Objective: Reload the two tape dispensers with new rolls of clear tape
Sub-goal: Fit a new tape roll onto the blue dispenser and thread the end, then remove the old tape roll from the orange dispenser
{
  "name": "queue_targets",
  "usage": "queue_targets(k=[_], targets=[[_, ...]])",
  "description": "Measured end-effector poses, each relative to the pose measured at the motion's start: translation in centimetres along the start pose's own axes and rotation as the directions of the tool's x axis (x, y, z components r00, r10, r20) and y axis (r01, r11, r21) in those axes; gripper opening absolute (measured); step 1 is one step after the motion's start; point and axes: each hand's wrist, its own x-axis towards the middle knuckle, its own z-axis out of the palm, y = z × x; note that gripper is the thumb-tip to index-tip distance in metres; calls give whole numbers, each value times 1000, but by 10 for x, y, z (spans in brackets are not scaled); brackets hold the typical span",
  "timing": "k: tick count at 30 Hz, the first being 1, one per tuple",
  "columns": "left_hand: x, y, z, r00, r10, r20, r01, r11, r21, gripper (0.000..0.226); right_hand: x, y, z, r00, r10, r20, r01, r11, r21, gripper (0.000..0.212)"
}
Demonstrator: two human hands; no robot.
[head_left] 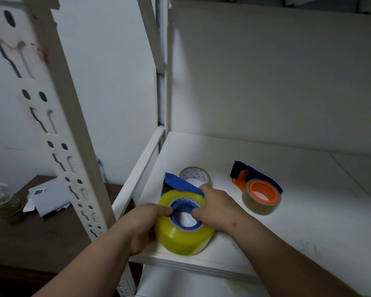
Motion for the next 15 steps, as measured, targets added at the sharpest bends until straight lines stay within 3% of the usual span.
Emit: queue_targets(k=[5, 10, 15], targets=[[18, 13, 12, 986, 154, -62, -147, 983, 106, 55, 12, 6, -7, 994, 48, -102, -49, 999, -8, 51], [35, 26, 27, 966, 247, -71, -230, 955, 187, 43, 25, 14, -10, 975, 84, -206, -76, 996, 46, 54], [55, 34, 37, 940, 313, -137, -267, 924, 274, 53, 30, 18, -11, 975, 40, -219, -37, 999, 16, 52]])
